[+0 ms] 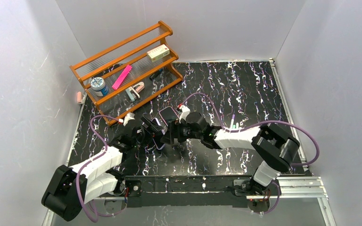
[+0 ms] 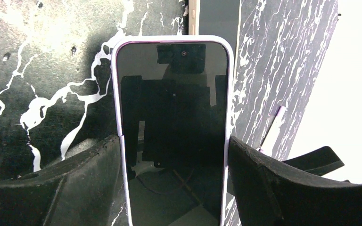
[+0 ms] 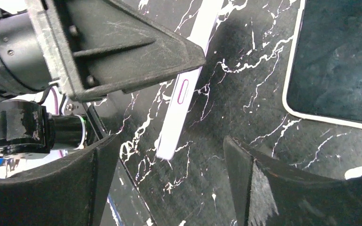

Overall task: Take the phone out of the phone case
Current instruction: Pick up the phone at the center of the board.

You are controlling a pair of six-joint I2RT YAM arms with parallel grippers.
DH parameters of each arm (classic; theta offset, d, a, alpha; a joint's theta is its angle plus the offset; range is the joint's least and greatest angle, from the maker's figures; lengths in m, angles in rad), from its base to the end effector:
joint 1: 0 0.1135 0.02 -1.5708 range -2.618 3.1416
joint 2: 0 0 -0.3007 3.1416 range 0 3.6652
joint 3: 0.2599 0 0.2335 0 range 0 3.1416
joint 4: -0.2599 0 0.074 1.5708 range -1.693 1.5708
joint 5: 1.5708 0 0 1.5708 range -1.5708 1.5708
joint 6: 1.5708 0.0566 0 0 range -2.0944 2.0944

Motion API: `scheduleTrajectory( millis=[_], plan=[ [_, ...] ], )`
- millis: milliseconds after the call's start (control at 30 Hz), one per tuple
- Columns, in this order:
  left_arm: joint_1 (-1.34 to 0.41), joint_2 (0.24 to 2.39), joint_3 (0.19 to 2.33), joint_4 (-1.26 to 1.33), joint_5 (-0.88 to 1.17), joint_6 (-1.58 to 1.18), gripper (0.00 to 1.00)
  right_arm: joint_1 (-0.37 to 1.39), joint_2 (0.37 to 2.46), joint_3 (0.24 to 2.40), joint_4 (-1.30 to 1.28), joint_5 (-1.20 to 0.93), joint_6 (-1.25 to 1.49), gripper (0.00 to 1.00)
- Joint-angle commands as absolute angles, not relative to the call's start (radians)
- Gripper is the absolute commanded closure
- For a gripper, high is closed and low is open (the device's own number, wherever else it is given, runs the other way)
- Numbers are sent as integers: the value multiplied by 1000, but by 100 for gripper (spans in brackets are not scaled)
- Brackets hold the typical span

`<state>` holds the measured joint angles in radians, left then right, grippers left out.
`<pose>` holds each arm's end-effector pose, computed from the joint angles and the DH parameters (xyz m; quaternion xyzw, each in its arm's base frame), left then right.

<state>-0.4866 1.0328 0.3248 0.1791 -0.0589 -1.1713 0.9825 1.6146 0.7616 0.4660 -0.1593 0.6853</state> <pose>0.1686 -0.0855 0.2047 -0.3048 0.8117 -0.3495 0.3550 0.1851 0.2937 0.2344 -0.1664 0.8116 0.4562 0.3248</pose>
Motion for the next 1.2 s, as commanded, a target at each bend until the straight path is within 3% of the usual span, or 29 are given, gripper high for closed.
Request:
scheduleTrajectory(
  millis=[0, 300, 433, 600, 667, 767, 900, 1033, 1167],
  plan=[
    [-488, 1008, 326, 250, -44, -1184, 93, 989, 1659, 836, 514, -136, 681, 15],
    [-489, 1026, 338, 282, -26, -1171, 91, 989, 1692, 852, 546, -166, 664, 40],
    [-491, 1017, 344, 299, -25, -1157, 87, 989, 1668, 828, 571, -164, 659, 63],
    [-493, 1008, 371, 313, -6, -1110, 73, 987, 1619, 796, 582, -143, 647, 99],
    [-493, 1006, 388, 306, 0, -1087, 63, 981, 1596, 778, 587, -138, 643, 99],
    [-492, 1004, 425, 284, 27, -1038, 37, 961, 1537, 740, 620, -143, 641, 99],
    [-492, 981, 487, 241, 52, -928, 13, 925, 1443, 689, 626, -144, 623, 99],
    [-492, 972, 560, 226, 133, -758, 2, 841, 1335, 633, 619, -190, 615, 99],
    [-491, 991, 628, 248, 226, -677, 2, 730, 1202, 579, 612, -266, 616, 99]
  ],
)
